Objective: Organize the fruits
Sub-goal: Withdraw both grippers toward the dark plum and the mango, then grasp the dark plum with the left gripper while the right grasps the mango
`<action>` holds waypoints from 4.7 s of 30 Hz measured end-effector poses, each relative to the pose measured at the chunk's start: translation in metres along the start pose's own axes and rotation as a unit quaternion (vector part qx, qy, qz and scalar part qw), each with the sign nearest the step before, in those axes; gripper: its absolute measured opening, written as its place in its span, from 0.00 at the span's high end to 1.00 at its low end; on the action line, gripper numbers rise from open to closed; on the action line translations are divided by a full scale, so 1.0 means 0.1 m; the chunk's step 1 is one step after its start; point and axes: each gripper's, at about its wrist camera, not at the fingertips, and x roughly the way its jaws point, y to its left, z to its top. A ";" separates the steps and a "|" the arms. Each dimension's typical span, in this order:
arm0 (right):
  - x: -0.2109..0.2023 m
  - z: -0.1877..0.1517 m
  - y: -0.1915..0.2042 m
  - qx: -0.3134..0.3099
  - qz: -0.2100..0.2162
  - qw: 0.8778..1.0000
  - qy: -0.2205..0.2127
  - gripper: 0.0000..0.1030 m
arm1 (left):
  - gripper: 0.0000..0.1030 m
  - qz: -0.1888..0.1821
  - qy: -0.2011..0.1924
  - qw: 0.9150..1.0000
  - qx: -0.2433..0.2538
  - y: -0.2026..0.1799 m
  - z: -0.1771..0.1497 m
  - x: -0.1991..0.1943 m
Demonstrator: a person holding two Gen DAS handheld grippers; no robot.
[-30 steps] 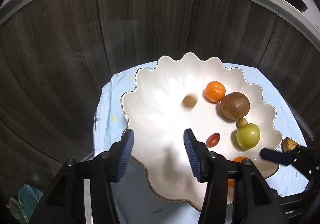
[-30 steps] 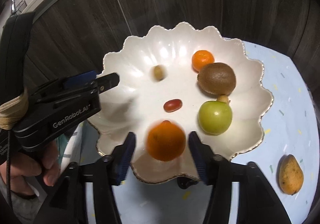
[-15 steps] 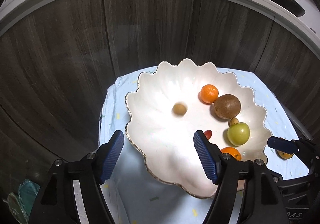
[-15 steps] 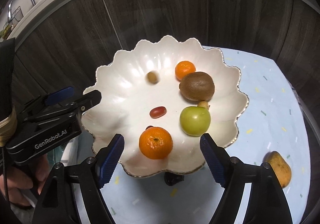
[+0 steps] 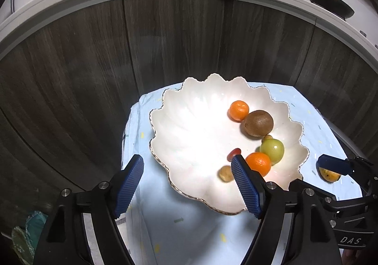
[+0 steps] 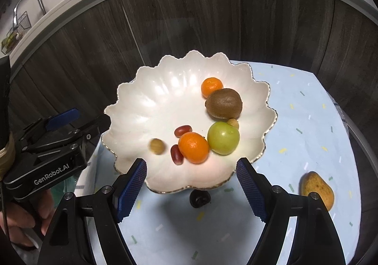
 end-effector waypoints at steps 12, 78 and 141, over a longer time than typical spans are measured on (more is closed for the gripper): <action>-0.23 -0.11 -0.21 0.012 -0.007 1.000 -0.017 0.23 | 0.22 0.000 -0.007 1.000 0.006 -0.24 -0.11 -0.22; -0.48 -0.90 -1.23 -0.022 -0.148 0.982 -0.112 0.11 | 0.06 0.073 -0.048 0.996 0.010 -1.32 -0.88 -0.19; 0.21 -0.77 -1.68 -0.007 -0.090 0.995 -0.036 0.29 | 0.58 0.044 0.051 0.997 -0.046 -1.57 -0.90 0.67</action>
